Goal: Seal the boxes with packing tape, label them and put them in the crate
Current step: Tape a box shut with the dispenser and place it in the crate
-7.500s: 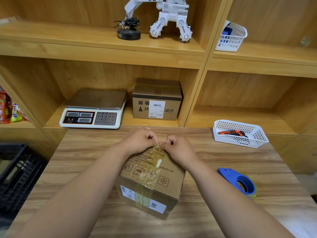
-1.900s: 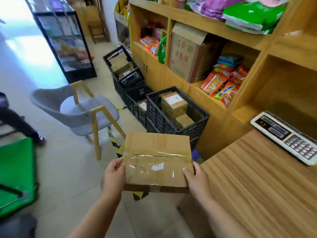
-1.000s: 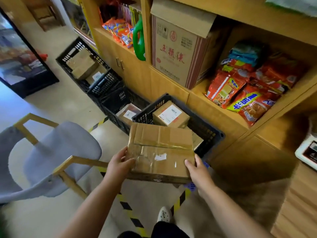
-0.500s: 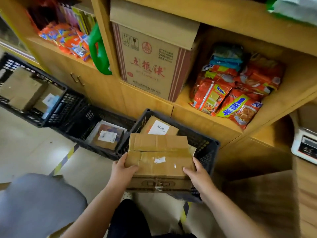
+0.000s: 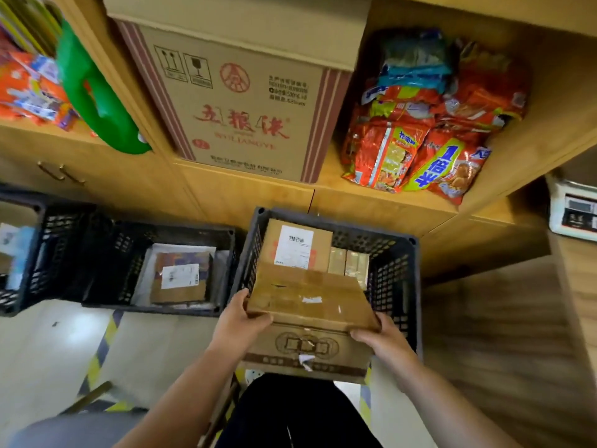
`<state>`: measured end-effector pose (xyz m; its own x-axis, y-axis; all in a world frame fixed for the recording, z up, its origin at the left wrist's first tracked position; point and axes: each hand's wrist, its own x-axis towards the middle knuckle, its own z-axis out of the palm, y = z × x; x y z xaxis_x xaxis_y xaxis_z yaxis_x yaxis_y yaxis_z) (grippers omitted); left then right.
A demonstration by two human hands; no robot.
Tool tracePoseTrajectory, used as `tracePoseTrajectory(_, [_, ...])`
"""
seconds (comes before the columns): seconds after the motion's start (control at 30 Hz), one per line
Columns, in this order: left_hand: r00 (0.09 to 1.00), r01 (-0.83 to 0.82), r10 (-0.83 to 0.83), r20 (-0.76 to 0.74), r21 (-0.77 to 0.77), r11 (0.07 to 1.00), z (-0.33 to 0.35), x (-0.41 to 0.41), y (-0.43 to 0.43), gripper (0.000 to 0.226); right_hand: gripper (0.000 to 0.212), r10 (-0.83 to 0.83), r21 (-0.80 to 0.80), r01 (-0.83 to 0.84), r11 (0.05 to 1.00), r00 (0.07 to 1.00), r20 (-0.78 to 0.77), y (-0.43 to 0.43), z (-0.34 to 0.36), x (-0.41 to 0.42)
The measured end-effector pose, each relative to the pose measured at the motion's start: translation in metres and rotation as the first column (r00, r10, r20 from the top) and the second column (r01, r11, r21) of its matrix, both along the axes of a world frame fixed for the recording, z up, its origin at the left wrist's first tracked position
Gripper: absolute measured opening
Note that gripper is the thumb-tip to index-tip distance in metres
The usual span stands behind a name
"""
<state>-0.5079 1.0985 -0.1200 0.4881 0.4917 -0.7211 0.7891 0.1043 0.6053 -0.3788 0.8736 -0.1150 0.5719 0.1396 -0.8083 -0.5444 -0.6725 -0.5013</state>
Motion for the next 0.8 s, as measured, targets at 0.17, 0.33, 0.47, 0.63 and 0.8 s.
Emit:
tracePoseTrajectory(0.17, [0.991,0.091,-0.078,-0.107,0.121,0.988,-0.022,0.022,0.017,0.05,0.036,-0.065,-0.053,0.066,0.996,0.998,0.028,0.001,-0.01,0.012])
tracePoseTrajectory(0.33, [0.988,0.096,-0.058,-0.144,0.274,0.957,-0.02,0.054,0.018,0.039,0.032,0.014,-0.117,-0.001,0.993,0.994,0.112,0.012,-0.02,0.031])
tracePoseTrajectory(0.47, [0.979,0.144,-0.085,-0.185,0.333,0.932,-0.024,0.072,0.019,0.041,0.035,0.129,-0.216,-0.093,0.972,0.979,0.159,0.018,-0.028,0.044])
tracePoseTrajectory(0.63, [0.98,0.129,-0.06,-0.188,0.383,0.914,-0.027,0.087,0.019,0.037,0.037,0.223,-0.273,-0.165,0.948,0.955,0.197,0.018,-0.033,0.057])
tracePoseTrajectory(0.8, [0.985,0.101,-0.03,-0.172,0.423,0.9,-0.023,0.08,0.015,0.035,0.031,0.27,-0.264,-0.206,0.942,0.935,0.231,0.014,-0.028,0.056])
